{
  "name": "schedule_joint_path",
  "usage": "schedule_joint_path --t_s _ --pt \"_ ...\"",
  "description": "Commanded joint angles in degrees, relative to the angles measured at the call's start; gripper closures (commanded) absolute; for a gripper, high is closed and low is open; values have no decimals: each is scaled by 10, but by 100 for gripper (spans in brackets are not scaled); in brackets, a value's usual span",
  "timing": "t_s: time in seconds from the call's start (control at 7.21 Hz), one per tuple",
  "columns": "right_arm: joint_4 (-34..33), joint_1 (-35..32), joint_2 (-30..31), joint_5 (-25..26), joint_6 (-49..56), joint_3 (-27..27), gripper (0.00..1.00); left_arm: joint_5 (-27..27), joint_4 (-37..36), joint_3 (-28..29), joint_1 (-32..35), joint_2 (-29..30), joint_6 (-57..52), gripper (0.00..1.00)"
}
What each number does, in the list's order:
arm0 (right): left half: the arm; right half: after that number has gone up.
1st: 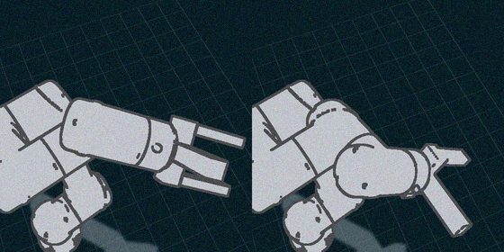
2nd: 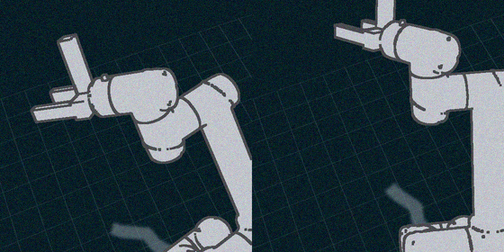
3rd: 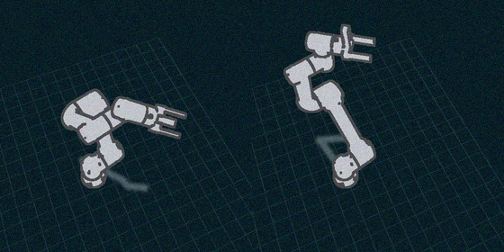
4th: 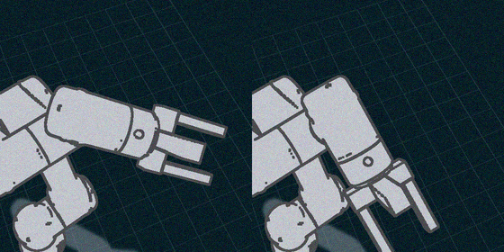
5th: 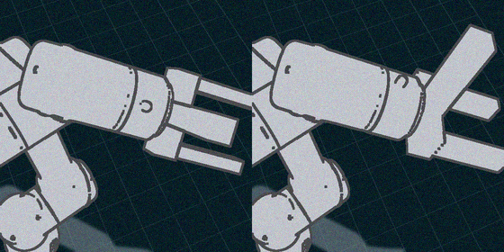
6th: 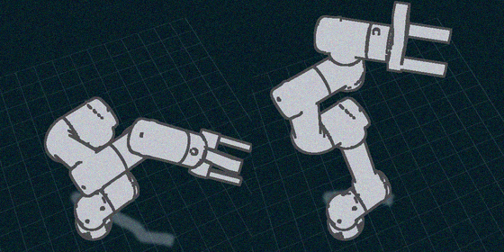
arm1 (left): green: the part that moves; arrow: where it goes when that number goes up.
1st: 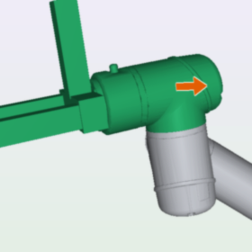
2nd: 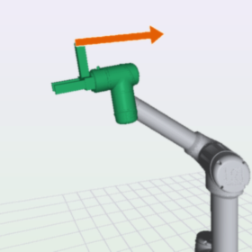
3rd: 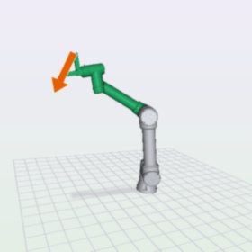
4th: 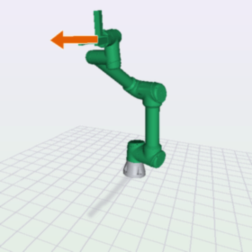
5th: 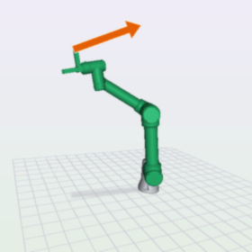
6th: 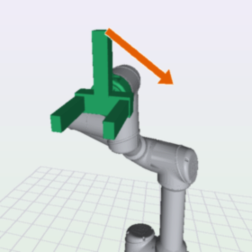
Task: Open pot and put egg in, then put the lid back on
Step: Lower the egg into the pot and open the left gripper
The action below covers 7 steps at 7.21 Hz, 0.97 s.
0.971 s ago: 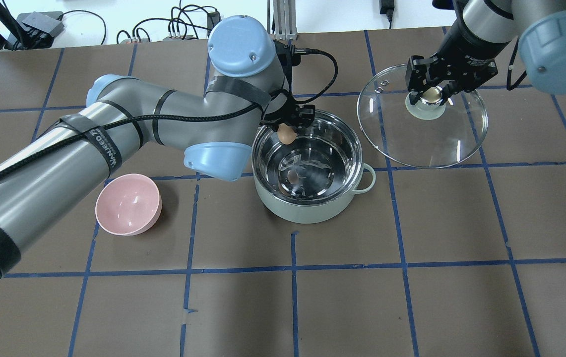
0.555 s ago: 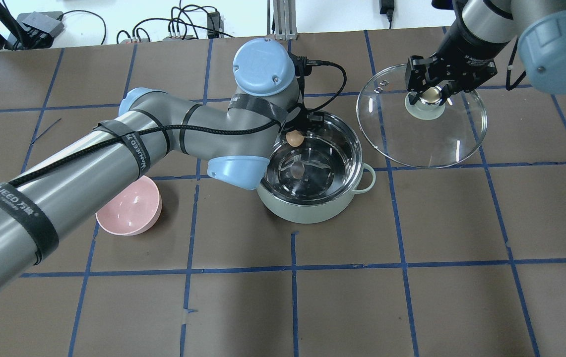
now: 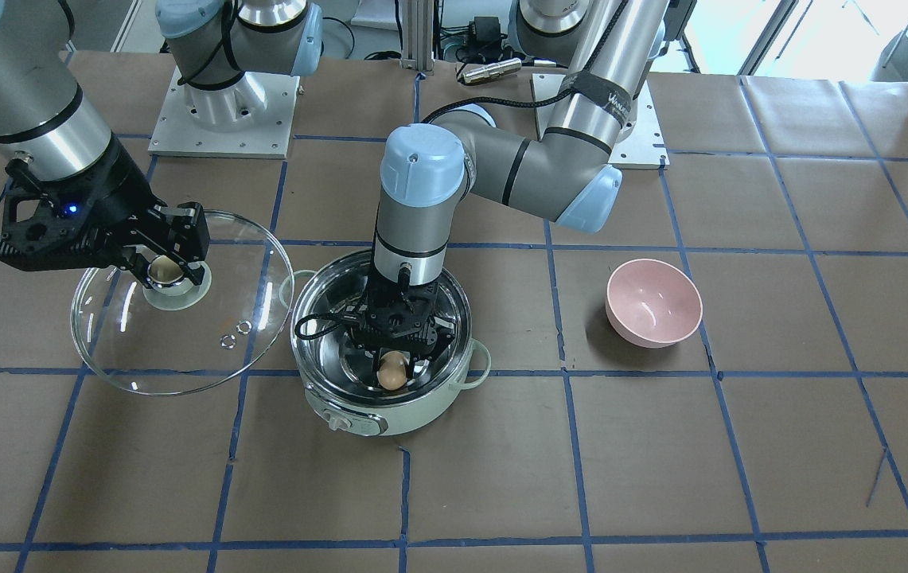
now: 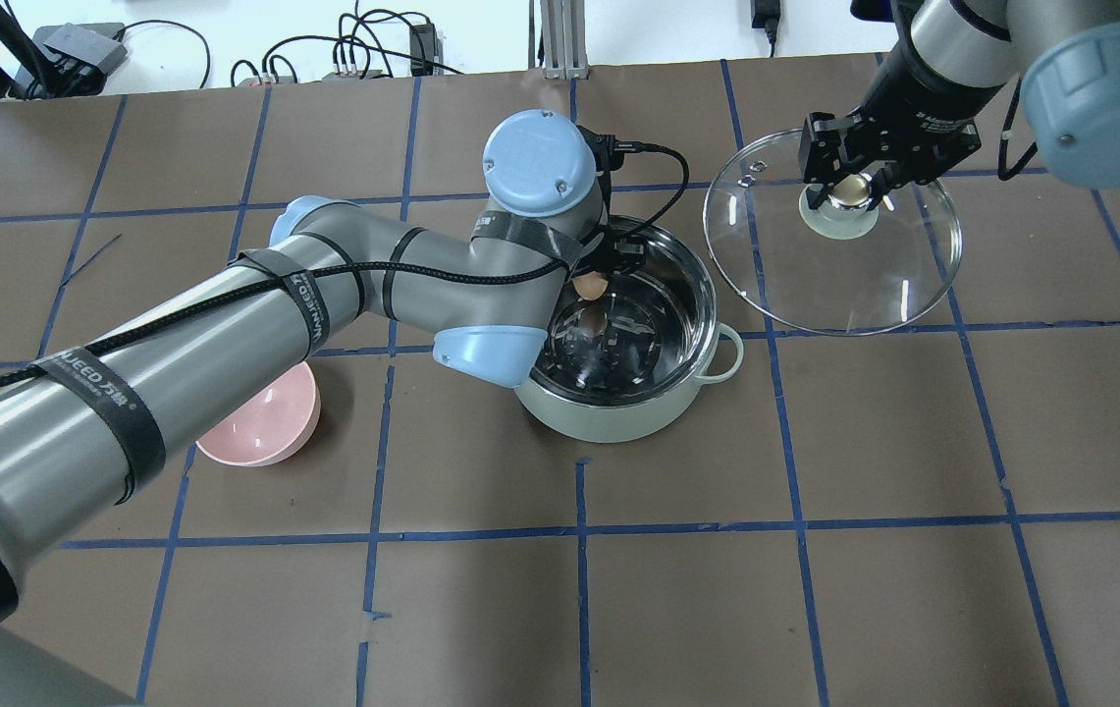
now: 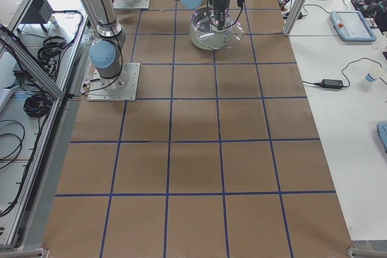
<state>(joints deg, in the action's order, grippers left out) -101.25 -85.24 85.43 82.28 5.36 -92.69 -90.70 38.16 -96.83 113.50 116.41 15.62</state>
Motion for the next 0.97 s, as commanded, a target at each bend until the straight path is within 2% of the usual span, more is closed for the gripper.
schedule_joint_path --t_s 0.0,0.14,0.28,0.42,0.55,0.83 --pt "-1 0 0 1 1 0 59 0 -4 -5 1 6 -1 86" --pt "-1 -1 0 1 1 0 59 0 -4 -7 1 9 0 69" --pt "-1 0 0 1 1 0 59 0 -4 -7 1 11 0 62" --pt "-1 -1 0 0 1 0 58 0 -4 -7 1 11 -1 49" --pt "-1 0 1 0 1 -1 59 0 -4 -6 1 11 -2 29" --pt "1 1 1 0 1 -1 62 0 -4 -3 1 8 -2 24"
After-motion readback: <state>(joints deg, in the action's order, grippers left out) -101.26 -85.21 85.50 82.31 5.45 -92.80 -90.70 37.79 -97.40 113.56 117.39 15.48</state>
